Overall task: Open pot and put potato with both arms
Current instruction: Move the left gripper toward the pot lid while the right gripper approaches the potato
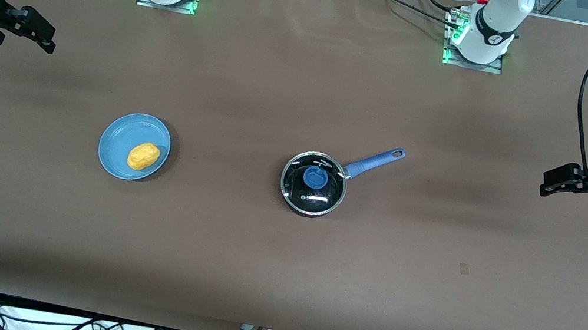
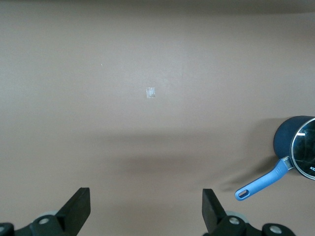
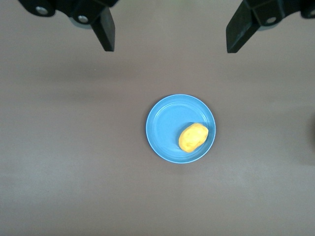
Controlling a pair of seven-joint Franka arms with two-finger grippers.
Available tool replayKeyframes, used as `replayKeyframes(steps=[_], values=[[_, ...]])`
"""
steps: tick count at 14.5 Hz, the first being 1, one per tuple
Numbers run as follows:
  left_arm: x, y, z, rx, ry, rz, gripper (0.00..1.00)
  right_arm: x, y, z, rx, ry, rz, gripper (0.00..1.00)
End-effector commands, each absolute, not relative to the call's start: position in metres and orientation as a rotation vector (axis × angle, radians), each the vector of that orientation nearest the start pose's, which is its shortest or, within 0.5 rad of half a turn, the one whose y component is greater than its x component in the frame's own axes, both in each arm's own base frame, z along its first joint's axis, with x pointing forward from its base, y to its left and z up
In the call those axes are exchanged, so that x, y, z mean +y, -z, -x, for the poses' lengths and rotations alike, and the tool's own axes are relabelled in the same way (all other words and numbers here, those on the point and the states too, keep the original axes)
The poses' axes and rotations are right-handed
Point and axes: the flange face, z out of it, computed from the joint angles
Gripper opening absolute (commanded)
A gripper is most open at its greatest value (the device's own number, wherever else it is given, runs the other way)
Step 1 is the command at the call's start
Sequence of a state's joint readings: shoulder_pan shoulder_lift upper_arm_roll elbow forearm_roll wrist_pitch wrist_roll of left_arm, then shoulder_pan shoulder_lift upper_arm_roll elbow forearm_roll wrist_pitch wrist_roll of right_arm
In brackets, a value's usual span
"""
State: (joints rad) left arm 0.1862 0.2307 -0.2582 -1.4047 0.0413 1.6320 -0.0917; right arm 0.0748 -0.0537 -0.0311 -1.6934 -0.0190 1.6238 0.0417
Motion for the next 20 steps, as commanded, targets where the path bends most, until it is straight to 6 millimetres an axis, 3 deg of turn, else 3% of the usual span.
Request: replayKeyframes(steps=[1, 6, 10, 16, 20], values=[[-0.018, -0.581, -0.631, -0.003, 0.025, 3.142, 1.0, 0.019, -0.607, -0.539, 0.006, -0.026, 3.156, 1.0], [-0.019, -0.576, -0.633, -0.018, 0.012, 3.152, 1.0, 0.019, -0.606, -0.537, 0.008, -0.021, 3.157, 1.0], [-0.034, -0.575, -0.633, -0.023, 0.008, 3.153, 1.0, 0.018, -0.606, -0.538, 0.013, -0.021, 3.155, 1.0], [-0.08, -0.573, -0.629, 0.0, -0.001, 3.144, 1.0, 0.016, -0.605, -0.547, 0.02, 0.013, 3.154, 1.0], [-0.122, -0.563, -0.625, -0.211, -0.029, 3.144, 1.0, 0.016, -0.605, -0.552, 0.008, 0.02, 3.152, 1.0]])
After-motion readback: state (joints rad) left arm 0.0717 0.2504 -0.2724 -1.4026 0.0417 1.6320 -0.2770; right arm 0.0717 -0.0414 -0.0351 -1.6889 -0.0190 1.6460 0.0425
